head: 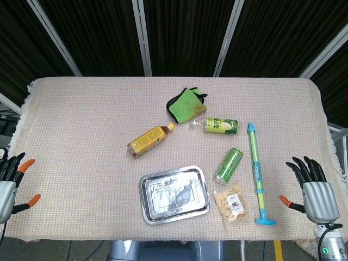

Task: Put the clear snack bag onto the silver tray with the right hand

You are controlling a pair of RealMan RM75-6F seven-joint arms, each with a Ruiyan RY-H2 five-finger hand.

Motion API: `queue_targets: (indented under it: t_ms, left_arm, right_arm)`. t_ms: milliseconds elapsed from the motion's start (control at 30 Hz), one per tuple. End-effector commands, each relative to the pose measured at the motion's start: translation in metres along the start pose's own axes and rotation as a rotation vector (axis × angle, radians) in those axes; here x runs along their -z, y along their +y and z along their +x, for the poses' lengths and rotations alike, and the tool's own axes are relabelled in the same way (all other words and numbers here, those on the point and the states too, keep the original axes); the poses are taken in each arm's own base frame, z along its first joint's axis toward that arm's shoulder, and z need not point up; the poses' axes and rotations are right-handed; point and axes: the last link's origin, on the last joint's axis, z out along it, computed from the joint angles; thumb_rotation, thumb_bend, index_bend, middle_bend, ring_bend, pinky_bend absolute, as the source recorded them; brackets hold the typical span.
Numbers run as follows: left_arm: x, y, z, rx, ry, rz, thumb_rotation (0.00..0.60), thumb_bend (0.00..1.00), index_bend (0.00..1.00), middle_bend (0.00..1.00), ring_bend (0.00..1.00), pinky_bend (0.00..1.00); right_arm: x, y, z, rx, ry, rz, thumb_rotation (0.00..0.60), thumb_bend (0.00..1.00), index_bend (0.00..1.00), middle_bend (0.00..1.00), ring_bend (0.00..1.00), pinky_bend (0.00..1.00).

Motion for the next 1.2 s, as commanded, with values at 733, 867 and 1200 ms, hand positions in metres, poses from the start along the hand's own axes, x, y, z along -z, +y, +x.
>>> queue_targets:
  t_ms: [733, 867, 1200]
  left_arm:
    - [0.0029, -0.0053, 0.0000, -0.004, 0.002, 0.005, 0.600, 0.17, 0.14, 0.00, 0.00, 0.00]
    - [0.0017, -0.0055, -0.0009, -0.011, -0.003, 0.009, 0.600, 0.17, 0.14, 0.00, 0.00, 0.00]
    - [-0.0043, -0.0011, -0.0054, -0.013, -0.019, 0.000, 0.600, 0.17, 0.14, 0.00, 0.00, 0.00]
  right_arm:
    - [0.0040, -0.0007, 0.0036, 0.020, 0.010, 0.025, 0.600, 0.02, 0.18, 0.11, 0.00, 0.08]
    - [0.0010, 0.0005, 0.0024, 0.026, -0.001, 0.031, 0.600, 0.02, 0.18, 0.11, 0.00, 0.08]
    - [-0.0006, -0.0063, -0.0014, -0.006, -0.044, 0.078, 0.600, 0.02, 0.18, 0.11, 0.00, 0.08]
